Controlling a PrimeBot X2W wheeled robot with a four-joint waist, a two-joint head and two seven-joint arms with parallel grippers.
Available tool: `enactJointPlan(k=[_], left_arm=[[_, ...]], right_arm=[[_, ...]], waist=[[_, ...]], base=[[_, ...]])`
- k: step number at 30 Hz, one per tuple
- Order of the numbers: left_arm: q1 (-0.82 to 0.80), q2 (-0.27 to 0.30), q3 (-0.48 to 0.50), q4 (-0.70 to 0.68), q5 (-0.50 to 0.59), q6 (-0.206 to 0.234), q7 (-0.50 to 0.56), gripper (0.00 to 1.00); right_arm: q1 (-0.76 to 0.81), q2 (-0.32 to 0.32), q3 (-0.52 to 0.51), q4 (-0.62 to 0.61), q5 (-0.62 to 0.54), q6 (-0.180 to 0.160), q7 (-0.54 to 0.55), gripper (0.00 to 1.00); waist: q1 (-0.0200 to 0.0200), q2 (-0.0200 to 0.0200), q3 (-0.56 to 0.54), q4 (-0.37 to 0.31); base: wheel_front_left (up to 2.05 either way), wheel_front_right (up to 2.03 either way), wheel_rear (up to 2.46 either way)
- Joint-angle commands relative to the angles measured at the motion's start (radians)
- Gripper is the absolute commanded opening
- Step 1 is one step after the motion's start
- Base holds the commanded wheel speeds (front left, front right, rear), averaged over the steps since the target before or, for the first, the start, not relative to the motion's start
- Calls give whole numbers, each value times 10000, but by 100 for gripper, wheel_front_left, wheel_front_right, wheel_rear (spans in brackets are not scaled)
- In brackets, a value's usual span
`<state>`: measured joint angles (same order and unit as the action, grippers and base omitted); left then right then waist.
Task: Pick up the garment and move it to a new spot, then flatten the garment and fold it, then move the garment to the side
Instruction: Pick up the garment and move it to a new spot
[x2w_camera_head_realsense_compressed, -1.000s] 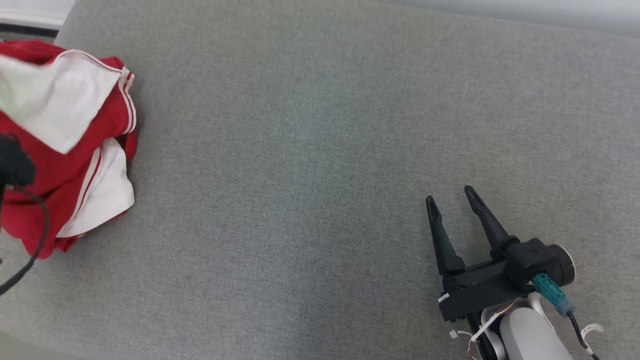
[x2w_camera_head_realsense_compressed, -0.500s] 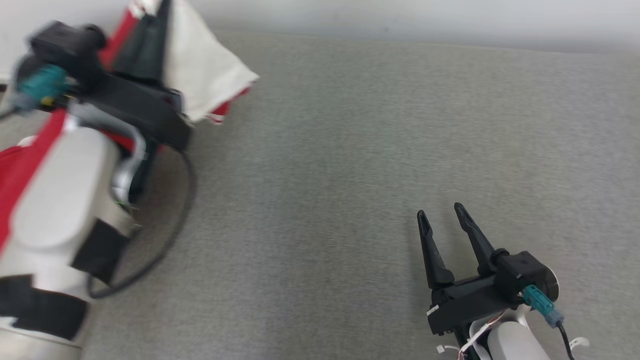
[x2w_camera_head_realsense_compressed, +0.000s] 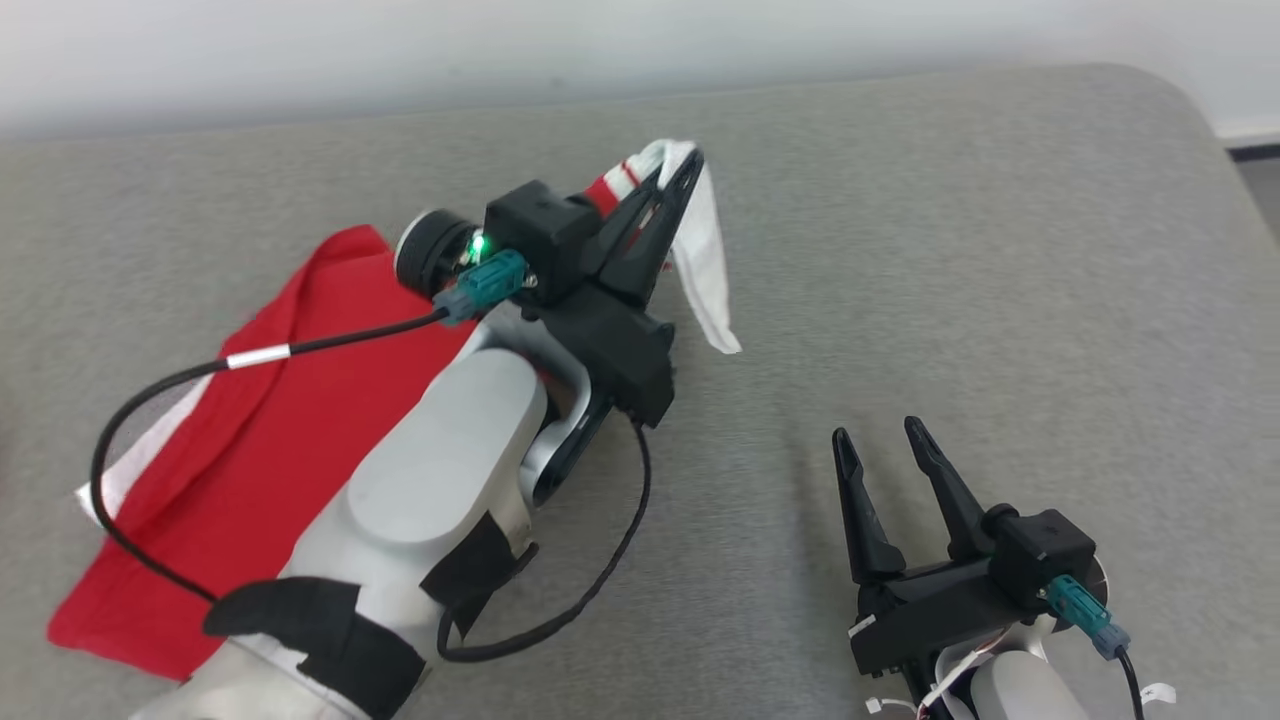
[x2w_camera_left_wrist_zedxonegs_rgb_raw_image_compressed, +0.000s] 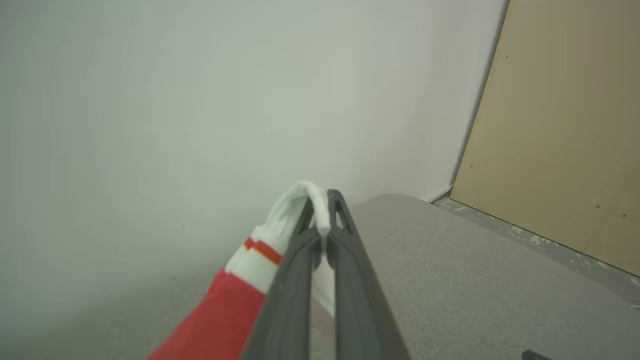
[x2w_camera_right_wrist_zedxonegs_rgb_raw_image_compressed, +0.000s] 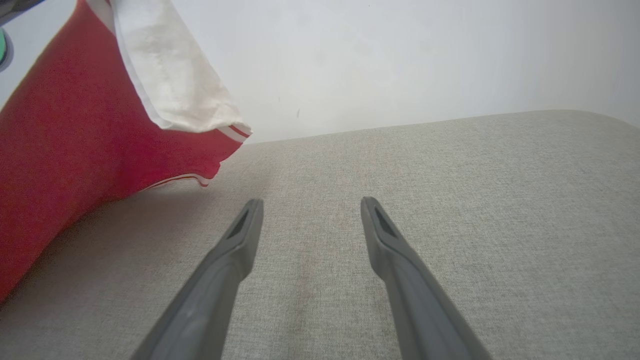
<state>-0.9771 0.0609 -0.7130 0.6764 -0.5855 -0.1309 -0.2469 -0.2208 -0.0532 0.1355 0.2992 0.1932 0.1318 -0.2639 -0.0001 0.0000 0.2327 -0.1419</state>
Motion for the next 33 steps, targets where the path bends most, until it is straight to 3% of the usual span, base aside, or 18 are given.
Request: enactJointPlan(k=[1,6,9,12,13,14,18,24,33], left_arm=[[-262,-48,-61,-33,-61,20,-120,0],[-632,-114,-749,-869,-672,24,-193,0],[-901,-87,-965,-1322,-475,372,-201,0],[-863,-69,-1076,-920,-1,752,-184,0],[-856,-79,-1000,-837,108,829,-186,38],[-806,-78,-957,-632,260,910,-185,98],[-363,-19,-451,72,613,1185,-187,100],[372,241,334,399,861,1138,-189,100],[3451,1019,2763,-1062,1539,1522,-190,100]], right_arm=[[70,37,80,-7,107,-21,-7,100],[38,39,297,23,345,-20,-7,100],[-8,34,377,27,458,-20,-7,100],[-81,38,459,14,527,-21,-7,100],[-77,33,414,7,540,-21,-7,100],[-65,35,370,-16,552,-21,-7,100],[11,38,212,-72,566,-21,-7,100],[-9,34,158,-103,494,-21,-6,100],[93,24,118,-150,198,-21,-6,100]], waist=[[1,0,48,-943],[1,0,146,-1605],[1,0,214,-1909],[1,0,276,-2112],[1,0,287,-2130],[1,0,298,-2134],[1,0,327,-1970],[1,0,251,-1493],[1,0,-298,-688]], base=[[0,0,0],[0,0,0],[0,0,0],[0,0,0],[0,0,0],[0,0,0],[0,0,0],[0,0,0],[0,0,0]])
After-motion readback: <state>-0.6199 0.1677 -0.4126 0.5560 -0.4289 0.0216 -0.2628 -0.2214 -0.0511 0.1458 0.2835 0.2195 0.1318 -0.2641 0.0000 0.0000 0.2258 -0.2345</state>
